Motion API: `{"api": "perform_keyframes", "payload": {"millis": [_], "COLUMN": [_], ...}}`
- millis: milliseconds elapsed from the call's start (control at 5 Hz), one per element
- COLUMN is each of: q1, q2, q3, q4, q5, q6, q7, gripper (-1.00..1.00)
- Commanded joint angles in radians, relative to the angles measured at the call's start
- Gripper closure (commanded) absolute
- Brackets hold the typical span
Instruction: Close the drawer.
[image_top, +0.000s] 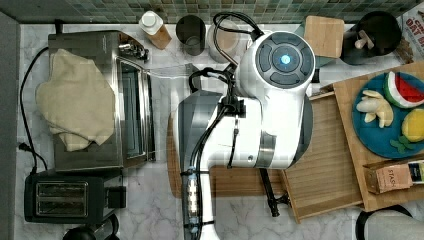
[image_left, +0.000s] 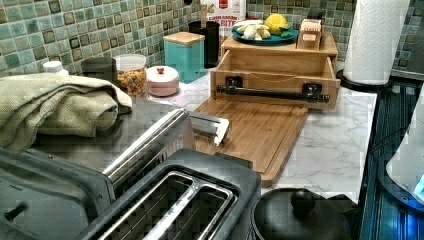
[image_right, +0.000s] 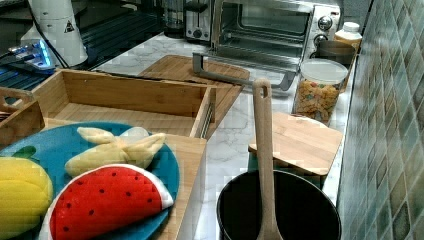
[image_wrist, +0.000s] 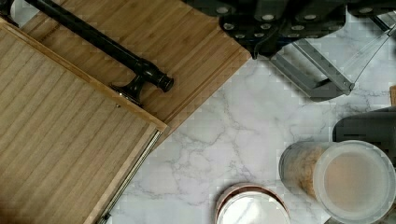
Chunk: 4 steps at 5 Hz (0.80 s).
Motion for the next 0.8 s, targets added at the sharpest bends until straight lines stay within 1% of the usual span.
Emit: {"api": "perform_keyframes", "payload": {"millis": [200, 400, 600, 800], "q1": [0.008, 0.016, 0.018, 0.021], "q2": [-0.099, -0.094, -0.112, -0.120], "q3": [0.021, 0.024, 0.023, 0.023], "q4": [-0.134, -0.155, -0.221, -0.282], "q5": [-0.001, 0.006, 0.014, -0.010], "q6": [0.091, 0.090, 0.139, 0.169], "q7": [-0.152, -0.249, -0.360, -0.447], "gripper": [1.00, 1.00, 1.00, 1.00]}}
